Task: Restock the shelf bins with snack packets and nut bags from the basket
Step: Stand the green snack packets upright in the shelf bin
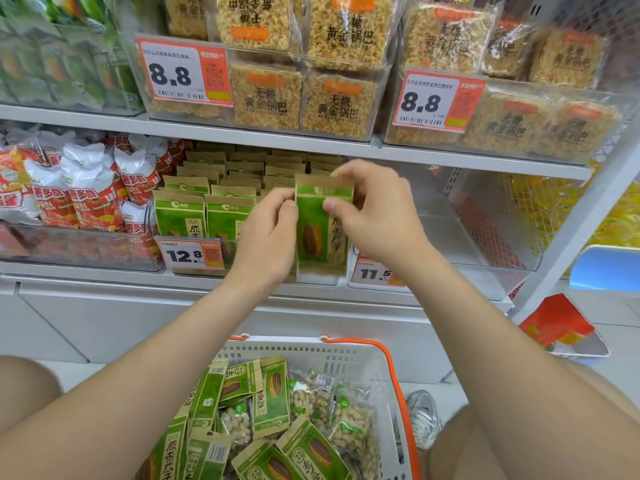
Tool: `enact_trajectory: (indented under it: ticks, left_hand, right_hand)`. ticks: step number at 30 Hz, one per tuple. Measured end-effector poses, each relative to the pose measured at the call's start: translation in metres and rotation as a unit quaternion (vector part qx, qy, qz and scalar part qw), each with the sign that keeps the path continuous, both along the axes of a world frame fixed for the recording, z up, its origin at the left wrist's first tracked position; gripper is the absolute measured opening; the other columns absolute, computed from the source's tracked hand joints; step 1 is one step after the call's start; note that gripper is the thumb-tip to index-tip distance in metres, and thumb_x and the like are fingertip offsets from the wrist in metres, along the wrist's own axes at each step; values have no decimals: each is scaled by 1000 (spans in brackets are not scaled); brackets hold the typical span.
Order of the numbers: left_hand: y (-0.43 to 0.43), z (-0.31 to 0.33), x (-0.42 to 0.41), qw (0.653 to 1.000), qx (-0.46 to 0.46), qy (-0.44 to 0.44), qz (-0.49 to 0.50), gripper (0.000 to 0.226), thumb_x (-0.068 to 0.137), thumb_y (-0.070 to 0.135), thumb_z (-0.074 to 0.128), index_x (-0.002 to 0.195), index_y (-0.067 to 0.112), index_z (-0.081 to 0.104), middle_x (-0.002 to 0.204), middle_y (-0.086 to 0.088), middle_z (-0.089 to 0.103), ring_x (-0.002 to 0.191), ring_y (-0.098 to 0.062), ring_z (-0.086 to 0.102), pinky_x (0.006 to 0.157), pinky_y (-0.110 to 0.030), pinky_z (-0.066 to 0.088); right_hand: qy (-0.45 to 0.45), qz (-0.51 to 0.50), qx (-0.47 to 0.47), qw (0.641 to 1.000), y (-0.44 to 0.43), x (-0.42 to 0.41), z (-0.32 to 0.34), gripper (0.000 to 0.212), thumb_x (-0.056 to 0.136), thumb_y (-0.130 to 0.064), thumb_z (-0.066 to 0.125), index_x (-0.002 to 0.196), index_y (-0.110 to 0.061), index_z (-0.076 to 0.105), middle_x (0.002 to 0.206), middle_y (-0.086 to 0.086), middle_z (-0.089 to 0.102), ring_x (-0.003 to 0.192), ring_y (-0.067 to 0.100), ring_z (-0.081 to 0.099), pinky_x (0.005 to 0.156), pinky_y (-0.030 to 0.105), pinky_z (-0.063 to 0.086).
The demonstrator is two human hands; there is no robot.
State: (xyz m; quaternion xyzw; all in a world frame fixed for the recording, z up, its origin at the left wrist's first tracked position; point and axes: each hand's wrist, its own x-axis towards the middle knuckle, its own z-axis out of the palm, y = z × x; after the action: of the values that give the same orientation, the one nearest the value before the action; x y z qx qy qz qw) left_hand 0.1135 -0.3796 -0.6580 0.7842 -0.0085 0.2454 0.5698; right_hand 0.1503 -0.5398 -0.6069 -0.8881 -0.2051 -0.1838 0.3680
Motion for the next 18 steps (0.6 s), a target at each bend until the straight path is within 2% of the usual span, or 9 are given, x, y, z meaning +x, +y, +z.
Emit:
enact_trajectory:
  ticks: [3,7,9,12,15,18]
  left_hand:
    - [12,-8,9,972,215,-48,81,26,102,18,50,123,22,65,121,4,60,116,-16,54,99,-41,46]
    - [21,-17,12,918,383,-1,101,47,92,12,60,137,23,56,146,1,48,141,-22,38,110,-50,32]
    - [25,-20,13,896,433,15,101,54,92,13,60,144,22,51,155,0,45,148,-23,34,115,-57,29]
    - [27,-23,14,872,476,35,107,57,92,15,62,148,20,47,158,-2,44,151,-24,34,116,-62,28]
    - [28,-27,16,847,519,36,112,59,93,20,67,148,20,46,161,-4,41,152,-26,32,115,-61,29]
    - [30,-30,19,831,544,42,111,55,95,26,72,145,19,49,163,-8,38,153,-29,30,114,-64,29]
  right_hand:
    - [-131,3,64,989,-4,2,10,19,93,-19,74,110,-22,66,93,-17,69,81,13,66,77,39,55]
    - [-176,-6,75,981,-5,17,5,16,95,-11,71,108,-14,63,92,-10,69,74,12,61,68,31,47]
    - [-148,-12,46,988,-2,28,-2,16,94,-10,71,107,-15,62,91,-10,67,74,11,57,69,28,43]
    - [-81,-14,-39,996,5,45,-18,15,95,-15,71,107,-20,62,98,-5,72,89,20,63,76,36,52]
    - [-39,-36,-107,993,14,59,-31,15,98,-21,69,110,-22,60,102,2,73,93,28,61,72,37,46]
    - [-28,-76,-177,981,25,73,-37,24,99,-26,68,121,-21,61,110,6,73,105,34,62,88,44,43]
